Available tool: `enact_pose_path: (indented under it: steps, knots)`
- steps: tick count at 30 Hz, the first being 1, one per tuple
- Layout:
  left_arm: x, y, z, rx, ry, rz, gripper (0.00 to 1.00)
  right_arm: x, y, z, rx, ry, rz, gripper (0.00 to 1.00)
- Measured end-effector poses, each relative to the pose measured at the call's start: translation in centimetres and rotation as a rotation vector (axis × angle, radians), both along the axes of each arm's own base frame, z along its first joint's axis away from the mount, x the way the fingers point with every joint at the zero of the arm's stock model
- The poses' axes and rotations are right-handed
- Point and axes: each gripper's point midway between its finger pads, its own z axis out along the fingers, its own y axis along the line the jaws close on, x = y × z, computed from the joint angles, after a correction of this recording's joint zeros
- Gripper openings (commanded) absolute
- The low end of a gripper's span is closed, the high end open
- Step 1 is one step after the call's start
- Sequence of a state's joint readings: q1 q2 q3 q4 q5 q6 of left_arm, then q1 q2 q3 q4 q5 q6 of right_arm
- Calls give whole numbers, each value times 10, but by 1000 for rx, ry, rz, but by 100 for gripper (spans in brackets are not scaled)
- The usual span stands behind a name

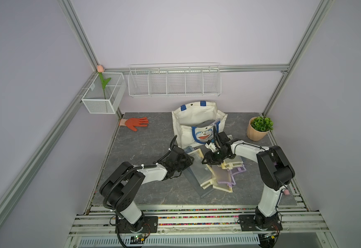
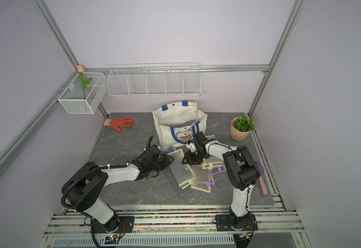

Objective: Put the pencil pouch into the canvas bag
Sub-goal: Pick up the pencil pouch.

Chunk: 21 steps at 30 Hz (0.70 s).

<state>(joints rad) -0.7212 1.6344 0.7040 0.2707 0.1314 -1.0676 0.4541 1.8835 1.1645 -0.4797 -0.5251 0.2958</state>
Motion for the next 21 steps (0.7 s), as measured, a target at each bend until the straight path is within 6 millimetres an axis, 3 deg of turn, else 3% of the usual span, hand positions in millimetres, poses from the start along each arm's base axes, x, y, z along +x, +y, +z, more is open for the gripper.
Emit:
enact_pose_path:
  steps: [8, 14, 21]
  knots:
    - [-21, 2, 13, -20, -16, -7, 44, -6, 3, -4, -7, -1, 21, 49]
    - [-41, 23, -2, -8, 20, 28, 44, -11, 5, -6, -10, 1, 35, 46]
    - [-39, 19, -10, -26, 22, 28, 41, -19, 7, -11, -25, 5, 57, 45]
